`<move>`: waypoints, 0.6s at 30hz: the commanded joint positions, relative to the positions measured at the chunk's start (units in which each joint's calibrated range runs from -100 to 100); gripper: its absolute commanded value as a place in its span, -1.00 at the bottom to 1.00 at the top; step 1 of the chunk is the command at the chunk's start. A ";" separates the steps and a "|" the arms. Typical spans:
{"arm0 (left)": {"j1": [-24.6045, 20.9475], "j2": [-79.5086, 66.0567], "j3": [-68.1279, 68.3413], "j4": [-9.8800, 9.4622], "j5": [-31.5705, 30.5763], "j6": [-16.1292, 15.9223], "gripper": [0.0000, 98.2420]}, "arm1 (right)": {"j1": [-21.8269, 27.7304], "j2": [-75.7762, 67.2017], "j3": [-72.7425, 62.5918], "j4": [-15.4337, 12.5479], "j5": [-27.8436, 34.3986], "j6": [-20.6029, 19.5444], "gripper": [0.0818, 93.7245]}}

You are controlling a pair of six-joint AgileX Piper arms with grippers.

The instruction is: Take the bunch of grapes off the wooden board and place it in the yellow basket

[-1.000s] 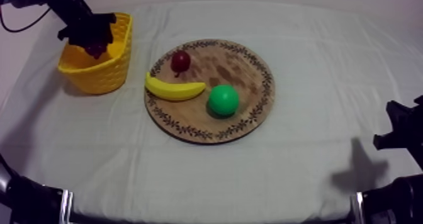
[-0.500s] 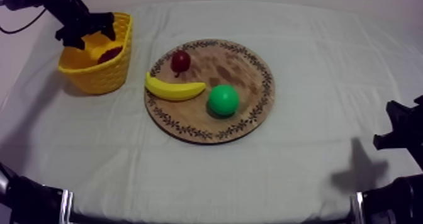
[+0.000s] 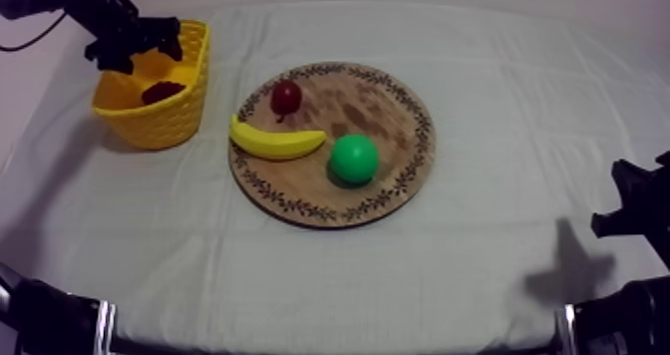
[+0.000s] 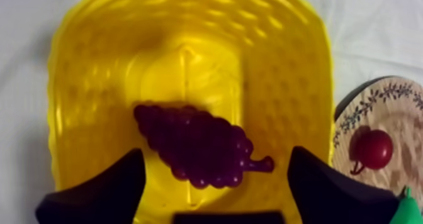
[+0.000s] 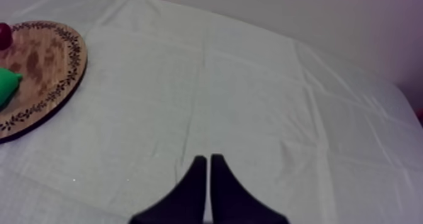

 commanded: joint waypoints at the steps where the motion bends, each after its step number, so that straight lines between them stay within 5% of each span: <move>1: 0.23 -1.56 0.92 -0.20 -0.04 0.10 0.50 | -0.01 -0.02 -0.01 0.00 0.02 0.00 -0.99; 18: 0.26 -23.23 20.39 -0.18 -7.00 -1.81 0.00 | -0.01 -0.02 -0.01 0.00 0.02 0.00 -0.99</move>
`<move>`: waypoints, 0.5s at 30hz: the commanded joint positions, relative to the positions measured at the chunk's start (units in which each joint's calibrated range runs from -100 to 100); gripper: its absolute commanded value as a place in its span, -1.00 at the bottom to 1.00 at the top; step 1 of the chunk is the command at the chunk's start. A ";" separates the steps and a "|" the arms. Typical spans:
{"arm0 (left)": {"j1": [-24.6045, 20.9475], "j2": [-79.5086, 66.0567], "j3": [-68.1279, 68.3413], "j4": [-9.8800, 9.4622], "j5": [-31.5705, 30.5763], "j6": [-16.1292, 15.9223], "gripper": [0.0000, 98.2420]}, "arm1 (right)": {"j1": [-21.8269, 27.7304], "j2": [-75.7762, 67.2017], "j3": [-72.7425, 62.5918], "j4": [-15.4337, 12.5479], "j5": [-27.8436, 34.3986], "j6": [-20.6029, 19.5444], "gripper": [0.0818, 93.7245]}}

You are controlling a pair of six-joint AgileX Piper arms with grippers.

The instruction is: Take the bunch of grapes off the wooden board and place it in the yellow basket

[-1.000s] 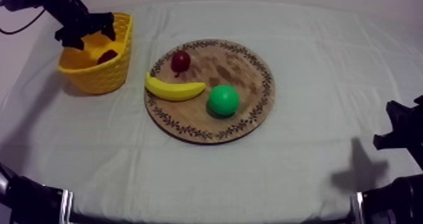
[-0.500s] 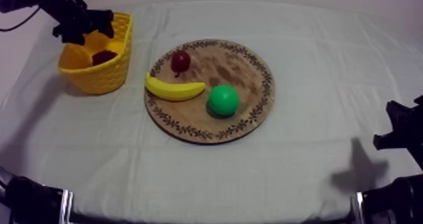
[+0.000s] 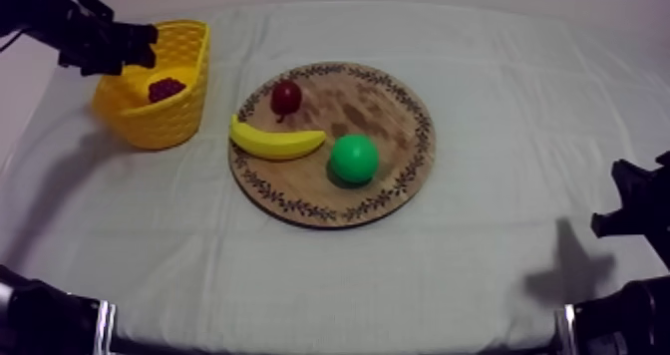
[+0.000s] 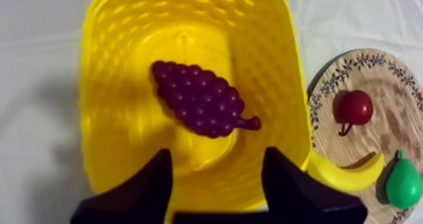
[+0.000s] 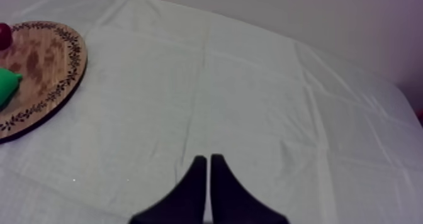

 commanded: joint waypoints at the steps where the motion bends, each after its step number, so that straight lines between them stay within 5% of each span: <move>1: -0.42 -4.65 4.02 0.29 -1.73 -0.71 -0.05 | -0.01 -0.02 -0.01 0.00 0.02 0.00 -0.99; 15: -6.03 -33.24 29.67 1.37 -11.80 -4.21 -0.68 | -0.01 -0.02 -0.01 0.00 0.02 0.00 -0.99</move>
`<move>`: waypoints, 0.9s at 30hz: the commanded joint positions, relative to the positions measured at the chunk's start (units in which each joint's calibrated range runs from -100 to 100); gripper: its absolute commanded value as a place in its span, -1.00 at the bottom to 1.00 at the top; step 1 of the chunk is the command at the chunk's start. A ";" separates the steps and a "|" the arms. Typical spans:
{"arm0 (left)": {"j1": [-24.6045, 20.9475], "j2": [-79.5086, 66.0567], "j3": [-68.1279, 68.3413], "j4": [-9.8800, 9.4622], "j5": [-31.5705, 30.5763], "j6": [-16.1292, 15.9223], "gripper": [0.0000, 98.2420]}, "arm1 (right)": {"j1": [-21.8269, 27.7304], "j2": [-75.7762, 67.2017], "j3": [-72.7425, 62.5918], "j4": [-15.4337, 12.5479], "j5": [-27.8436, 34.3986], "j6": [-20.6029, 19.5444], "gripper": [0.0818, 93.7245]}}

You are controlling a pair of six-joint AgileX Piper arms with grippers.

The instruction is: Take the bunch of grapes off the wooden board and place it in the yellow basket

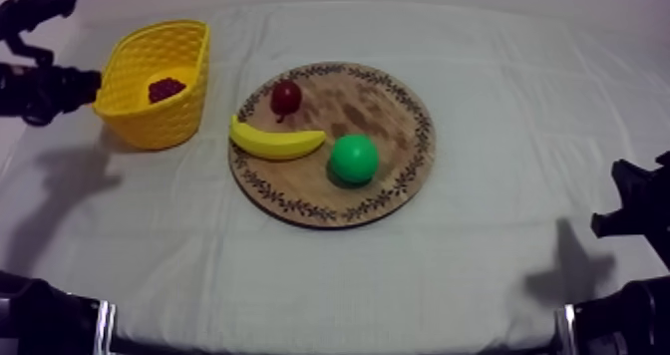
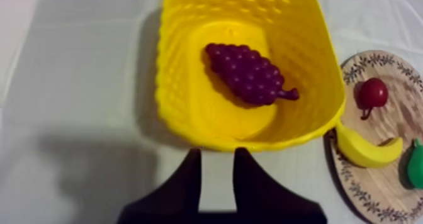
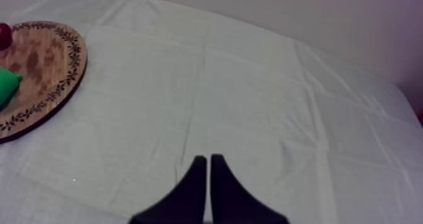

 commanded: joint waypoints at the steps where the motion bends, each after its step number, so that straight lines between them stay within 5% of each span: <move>1: -0.46 -8.37 6.24 -0.05 -0.63 -0.85 -0.74 | -0.01 -0.02 -0.01 0.00 0.02 0.00 -0.99; 5: -0.72 -16.60 12.07 0.73 -1.49 -4.51 -0.94 | -0.01 -0.02 -0.01 0.00 0.02 0.01 -0.99; 15: -0.48 -36.86 27.96 2.05 -5.05 -5.00 -1.00 | -0.01 -0.02 -0.01 0.00 0.02 0.00 -0.99; 27: 0.45 -60.55 33.60 -0.23 3.27 -2.58 -1.00 | -0.01 -0.02 -0.01 0.00 0.02 0.00 -0.99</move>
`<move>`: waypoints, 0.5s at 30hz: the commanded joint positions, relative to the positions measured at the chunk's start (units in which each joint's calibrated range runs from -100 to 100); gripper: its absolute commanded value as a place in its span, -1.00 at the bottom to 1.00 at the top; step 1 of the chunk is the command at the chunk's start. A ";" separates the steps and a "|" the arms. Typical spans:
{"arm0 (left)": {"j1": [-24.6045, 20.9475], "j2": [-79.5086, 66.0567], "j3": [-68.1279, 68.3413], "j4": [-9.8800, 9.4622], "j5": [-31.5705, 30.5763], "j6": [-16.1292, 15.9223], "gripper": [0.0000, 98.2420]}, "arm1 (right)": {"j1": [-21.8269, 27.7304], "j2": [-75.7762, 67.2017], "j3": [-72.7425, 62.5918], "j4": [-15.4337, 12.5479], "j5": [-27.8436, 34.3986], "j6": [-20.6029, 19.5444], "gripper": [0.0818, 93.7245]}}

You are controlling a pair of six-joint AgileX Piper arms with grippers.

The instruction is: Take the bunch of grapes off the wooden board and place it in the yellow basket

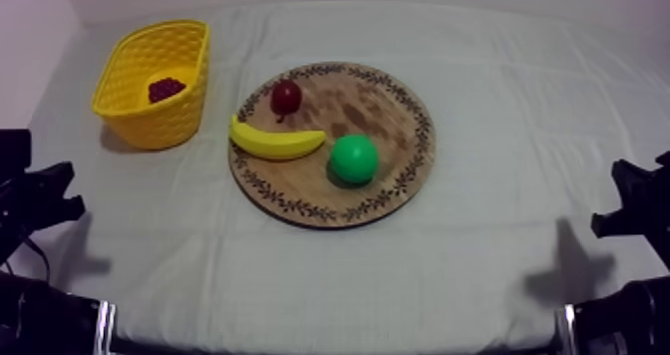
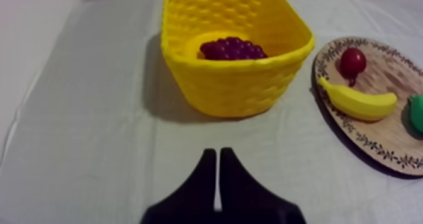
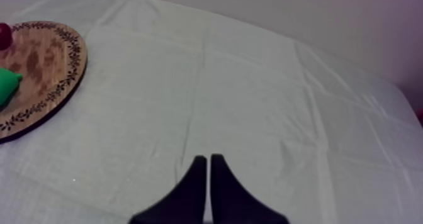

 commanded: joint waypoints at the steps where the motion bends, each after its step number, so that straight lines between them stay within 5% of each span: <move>1: 0.03 -6.35 0.39 -0.44 1.15 0.77 -1.00 | -0.01 -0.02 -0.01 0.00 0.02 0.00 -0.99; 15: 2.32 -12.70 1.11 -4.82 4.89 4.36 -1.00 | -0.01 -0.02 -0.01 0.00 0.02 -0.01 -0.99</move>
